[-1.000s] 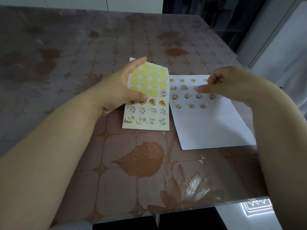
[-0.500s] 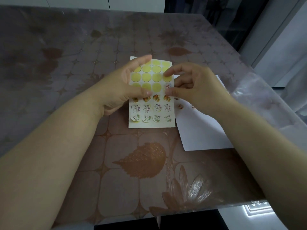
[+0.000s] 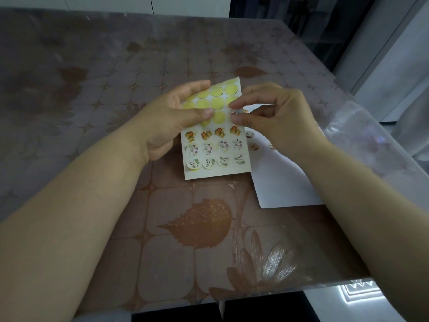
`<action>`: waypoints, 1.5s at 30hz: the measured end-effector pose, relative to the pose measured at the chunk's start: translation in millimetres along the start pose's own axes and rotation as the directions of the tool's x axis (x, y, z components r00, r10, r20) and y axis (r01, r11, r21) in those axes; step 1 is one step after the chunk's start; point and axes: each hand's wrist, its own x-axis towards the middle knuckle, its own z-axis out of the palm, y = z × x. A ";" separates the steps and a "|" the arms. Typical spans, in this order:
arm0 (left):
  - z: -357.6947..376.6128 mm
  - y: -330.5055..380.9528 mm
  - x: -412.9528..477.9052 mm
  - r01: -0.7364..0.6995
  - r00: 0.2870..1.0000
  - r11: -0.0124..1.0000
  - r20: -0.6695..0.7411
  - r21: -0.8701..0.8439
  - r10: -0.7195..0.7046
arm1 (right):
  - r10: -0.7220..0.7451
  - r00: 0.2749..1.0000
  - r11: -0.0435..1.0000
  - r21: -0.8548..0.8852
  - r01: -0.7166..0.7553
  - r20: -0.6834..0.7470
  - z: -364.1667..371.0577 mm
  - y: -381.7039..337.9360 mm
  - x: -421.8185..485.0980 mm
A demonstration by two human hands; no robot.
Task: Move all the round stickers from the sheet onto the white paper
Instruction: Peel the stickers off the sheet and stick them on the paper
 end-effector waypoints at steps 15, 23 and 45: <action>-1.1 -0.2 2.0 0.035 0.998 0.999 -0.049 0.008 -0.034 | -0.060 0.997 0.997 -0.046 0.058 -0.049 -1.4 8.5 6.2; -1.4 -2.7 1.0 0.019 0.998 0.996 -0.059 0.084 -0.014 | -0.098 0.993 0.983 -0.148 0.108 0.072 -11.8 9.1 4.4; -5.9 -3.7 2.9 0.061 0.990 0.985 -0.132 0.159 -0.040 | 0.656 0.750 0.602 -0.663 -0.445 0.092 -102.9 4.8 -0.5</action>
